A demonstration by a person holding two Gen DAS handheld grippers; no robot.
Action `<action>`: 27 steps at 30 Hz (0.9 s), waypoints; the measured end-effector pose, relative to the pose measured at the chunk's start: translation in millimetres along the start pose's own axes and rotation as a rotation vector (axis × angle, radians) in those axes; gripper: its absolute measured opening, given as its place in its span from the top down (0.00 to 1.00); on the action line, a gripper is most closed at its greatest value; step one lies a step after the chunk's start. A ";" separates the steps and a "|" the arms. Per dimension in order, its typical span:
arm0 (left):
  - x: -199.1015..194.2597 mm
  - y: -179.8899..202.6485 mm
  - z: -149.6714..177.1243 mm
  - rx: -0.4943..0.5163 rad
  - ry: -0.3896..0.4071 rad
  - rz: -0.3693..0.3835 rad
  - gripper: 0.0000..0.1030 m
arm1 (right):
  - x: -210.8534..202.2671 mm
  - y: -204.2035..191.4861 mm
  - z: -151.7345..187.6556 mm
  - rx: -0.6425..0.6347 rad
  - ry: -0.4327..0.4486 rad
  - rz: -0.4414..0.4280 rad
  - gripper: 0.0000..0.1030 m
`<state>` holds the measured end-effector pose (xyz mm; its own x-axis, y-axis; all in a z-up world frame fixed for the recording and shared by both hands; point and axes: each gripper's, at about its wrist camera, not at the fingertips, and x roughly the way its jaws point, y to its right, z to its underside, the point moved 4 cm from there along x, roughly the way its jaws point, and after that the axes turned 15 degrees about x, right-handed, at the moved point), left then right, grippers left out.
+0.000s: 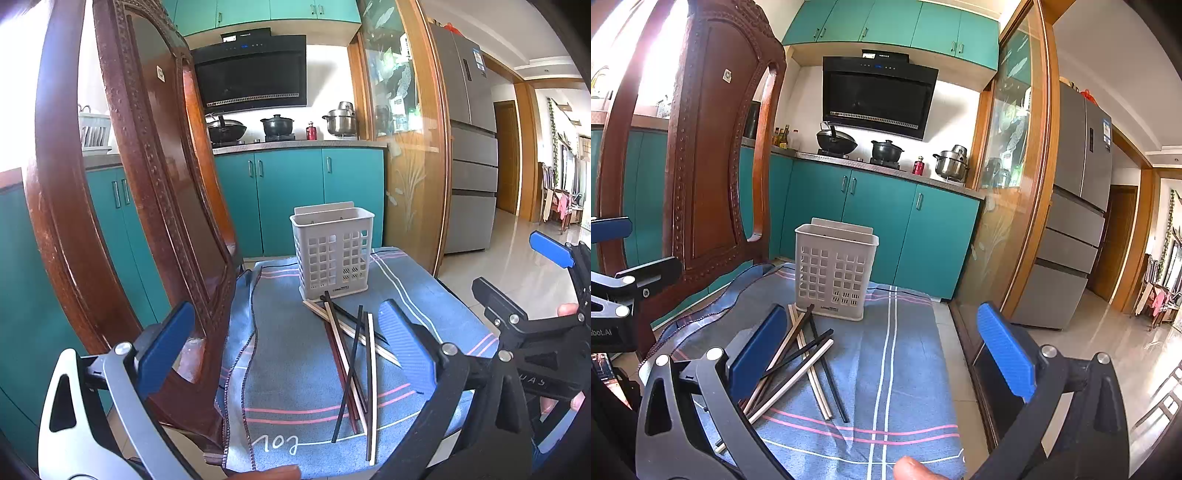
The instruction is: Organize utensils
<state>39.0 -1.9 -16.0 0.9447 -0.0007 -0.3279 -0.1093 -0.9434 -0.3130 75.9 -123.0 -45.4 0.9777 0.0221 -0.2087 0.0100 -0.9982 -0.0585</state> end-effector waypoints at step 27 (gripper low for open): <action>0.0 0.1 -1.2 0.002 -0.002 0.000 0.04 | 3.2 -2.2 2.1 -0.006 -0.011 0.001 0.02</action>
<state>39.3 -2.4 -14.9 0.9439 0.0000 -0.3301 -0.1102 -0.9426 -0.3151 78.5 -120.7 -48.0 0.9755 0.0215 -0.2190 0.0102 -0.9986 -0.0526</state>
